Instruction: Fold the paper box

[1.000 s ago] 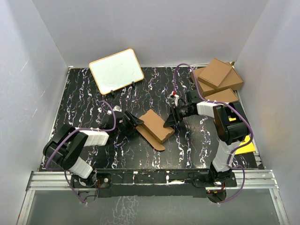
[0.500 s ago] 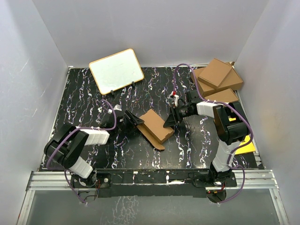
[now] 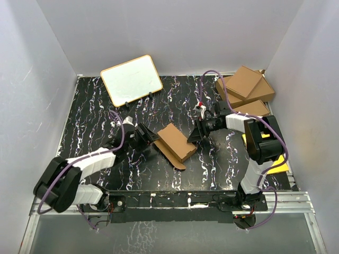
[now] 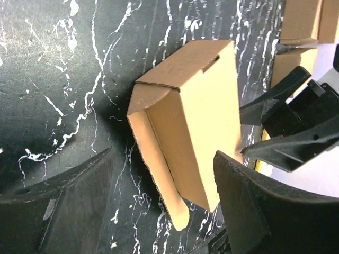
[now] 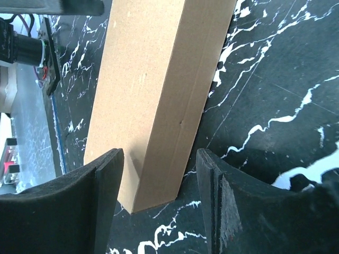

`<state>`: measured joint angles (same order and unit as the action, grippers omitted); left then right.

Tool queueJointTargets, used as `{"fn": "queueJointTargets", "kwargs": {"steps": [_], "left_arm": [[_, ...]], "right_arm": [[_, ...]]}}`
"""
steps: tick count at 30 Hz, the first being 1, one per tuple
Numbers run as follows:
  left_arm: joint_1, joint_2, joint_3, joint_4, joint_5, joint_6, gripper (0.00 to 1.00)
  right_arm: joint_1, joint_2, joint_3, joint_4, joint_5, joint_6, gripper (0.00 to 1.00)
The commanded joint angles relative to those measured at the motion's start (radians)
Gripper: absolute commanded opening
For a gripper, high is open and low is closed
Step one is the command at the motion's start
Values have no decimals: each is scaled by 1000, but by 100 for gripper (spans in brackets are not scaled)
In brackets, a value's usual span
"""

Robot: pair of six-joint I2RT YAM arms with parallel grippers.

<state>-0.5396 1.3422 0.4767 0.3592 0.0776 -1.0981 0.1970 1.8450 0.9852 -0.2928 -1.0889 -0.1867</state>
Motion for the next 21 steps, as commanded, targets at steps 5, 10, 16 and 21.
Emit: {"fn": "queueJointTargets", "kwargs": {"steps": [5, 10, 16, 21], "left_arm": [[4, -179, 21, -177, 61, 190, 61], [-71, -201, 44, -141, 172, 361, 52], [-220, -320, -10, 13, 143, 565, 52], [-361, -385, -88, 259, 117, 769, 54]], "right_arm": [[-39, -130, 45, -81, -39, -177, 61], [-41, -174, 52, -241, -115, -447, 60], [-40, -241, 27, -375, -174, -759, 60], [-39, -278, -5, -546, -212, -1142, 60]]}}
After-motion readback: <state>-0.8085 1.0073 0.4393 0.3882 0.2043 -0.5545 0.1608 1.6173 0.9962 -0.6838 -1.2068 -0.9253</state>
